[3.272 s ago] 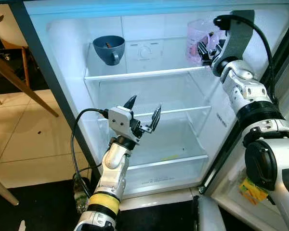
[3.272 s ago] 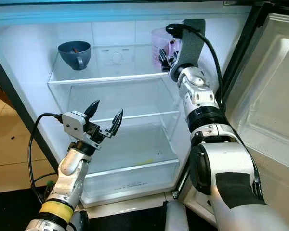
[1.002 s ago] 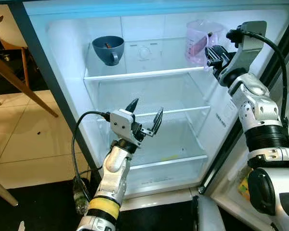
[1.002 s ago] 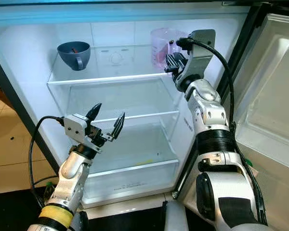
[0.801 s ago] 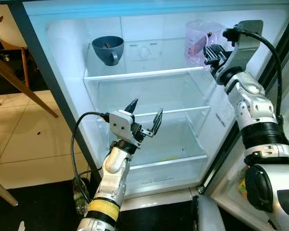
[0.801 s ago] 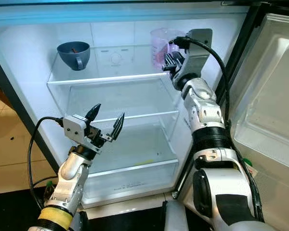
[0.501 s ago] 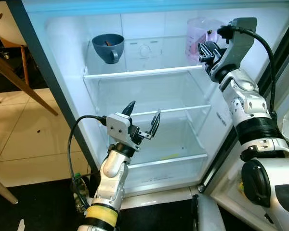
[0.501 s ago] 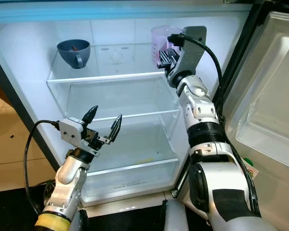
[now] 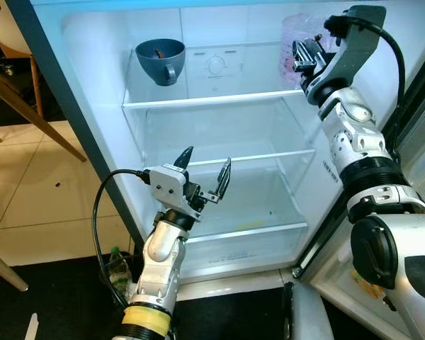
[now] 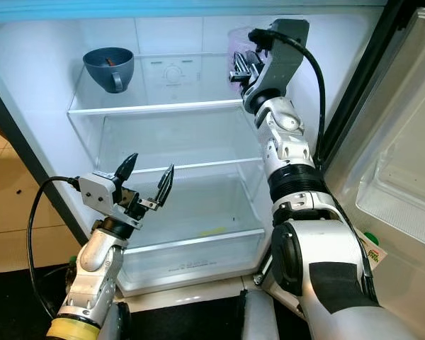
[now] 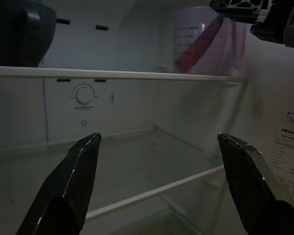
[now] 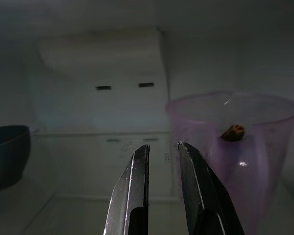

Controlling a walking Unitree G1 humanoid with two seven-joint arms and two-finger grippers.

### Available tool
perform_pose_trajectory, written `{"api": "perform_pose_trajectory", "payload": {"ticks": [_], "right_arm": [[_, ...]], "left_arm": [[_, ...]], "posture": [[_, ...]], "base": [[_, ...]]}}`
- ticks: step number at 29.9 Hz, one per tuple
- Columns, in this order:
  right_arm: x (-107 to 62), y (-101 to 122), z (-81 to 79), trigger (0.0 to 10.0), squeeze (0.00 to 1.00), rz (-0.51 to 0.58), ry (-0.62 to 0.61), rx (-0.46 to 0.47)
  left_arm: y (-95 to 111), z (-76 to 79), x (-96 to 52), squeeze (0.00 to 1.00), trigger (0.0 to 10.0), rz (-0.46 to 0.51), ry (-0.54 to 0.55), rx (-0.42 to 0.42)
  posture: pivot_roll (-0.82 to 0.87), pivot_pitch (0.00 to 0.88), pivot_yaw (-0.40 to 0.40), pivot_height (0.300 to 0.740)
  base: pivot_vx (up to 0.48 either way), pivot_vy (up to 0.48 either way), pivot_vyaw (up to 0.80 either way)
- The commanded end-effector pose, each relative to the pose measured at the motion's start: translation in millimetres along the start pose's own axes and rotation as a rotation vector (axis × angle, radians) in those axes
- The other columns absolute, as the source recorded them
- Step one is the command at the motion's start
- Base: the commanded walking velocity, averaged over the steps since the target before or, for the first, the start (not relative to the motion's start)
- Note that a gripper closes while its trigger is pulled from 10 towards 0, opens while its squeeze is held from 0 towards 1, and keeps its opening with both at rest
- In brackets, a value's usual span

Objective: Restocking fridge

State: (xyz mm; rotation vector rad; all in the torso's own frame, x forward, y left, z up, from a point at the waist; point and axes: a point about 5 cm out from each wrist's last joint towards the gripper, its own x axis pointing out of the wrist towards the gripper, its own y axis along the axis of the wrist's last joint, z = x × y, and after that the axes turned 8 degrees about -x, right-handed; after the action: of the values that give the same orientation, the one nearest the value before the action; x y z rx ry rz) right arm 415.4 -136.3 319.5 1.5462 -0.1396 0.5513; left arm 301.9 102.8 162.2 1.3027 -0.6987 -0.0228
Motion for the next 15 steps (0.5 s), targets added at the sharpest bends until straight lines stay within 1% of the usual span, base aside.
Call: {"api": "perform_pose_trajectory", "payload": {"ticks": [1, 2, 3, 4, 6, 9, 12, 13, 15], "right_arm": [[-7.9, -15, -1.0, 10.0, 0.0, -0.032, 0.052, 0.056], [-7.9, -15, -1.0, 10.0, 0.0, -0.032, 0.052, 0.056], [-16.4, -22, -3.2, 10.0, 0.0, -0.024, 0.141, 0.097], [-16.4, -22, -3.2, 10.0, 0.0, -0.024, 0.141, 0.097], [-24.1, -23, -0.7, 10.0, 0.0, 0.0, 0.189, 0.12], [-24.8, -22, -0.1, 10.0, 0.0, 0.003, 0.192, 0.121], [-34.8, -23, 26.5, 10.0, 0.0, -0.033, 0.092, 0.003], [-34.8, -23, 26.5, 10.0, 0.0, -0.033, 0.092, 0.003], [-37.7, -21, 40.2, 10.0, 0.0, -0.047, 0.025, -0.049]], "left_arm": [[-1, -3.8, -3.6, 0.0, 10.0, -0.02, 0.003, 0.021], [-1, -3.8, -3.6, 0.0, 10.0, -0.02, 0.003, 0.021], [-5, -2.7, -4.5, 0.0, 10.0, -0.034, -0.001, 0.015], [-5, -2.7, -4.5, 0.0, 10.0, -0.034, -0.001, 0.015], [-7, -1.5, -4.3, 0.0, 10.0, -0.044, -0.006, 0.01], [-8, -1.3, -4.2, 0.0, 10.0, -0.045, -0.006, 0.009], [-10, 0.9, -1.1, 0.0, 10.0, -0.047, -0.012, -0.002], [-10, 0.9, -1.1, 0.0, 10.0, -0.047, -0.012, -0.002], [-10, 2.2, 0.1, 0.0, 10.0, -0.047, -0.017, -0.007]], "posture": [[0.06, 0.144, -0.026, 0.477], [0.06, 0.144, -0.026, 0.477], [0.05, 0.136, -0.024, 0.477], [0.05, 0.136, -0.024, 0.477], [0.04, 0.131, -0.022, 0.477], [0.04, 0.131, -0.022, 0.477], [0.02, 0.128, -0.017, 0.477], [0.02, 0.128, -0.017, 0.477], [0.02, 0.128, -0.017, 0.477]], "base": [[0.0, 0.0, 0.0], [0.0, 0.0, 0.0], [0.0, 0.0, 0.0], [0.0, 0.0, 0.0], [0.0, 0.0, 0.0], [0.0, 0.0, 0.0], [0.0, 0.0, 0.0], [0.0, 0.0, 0.0], [0.0, 0.0, 0.0]]}}
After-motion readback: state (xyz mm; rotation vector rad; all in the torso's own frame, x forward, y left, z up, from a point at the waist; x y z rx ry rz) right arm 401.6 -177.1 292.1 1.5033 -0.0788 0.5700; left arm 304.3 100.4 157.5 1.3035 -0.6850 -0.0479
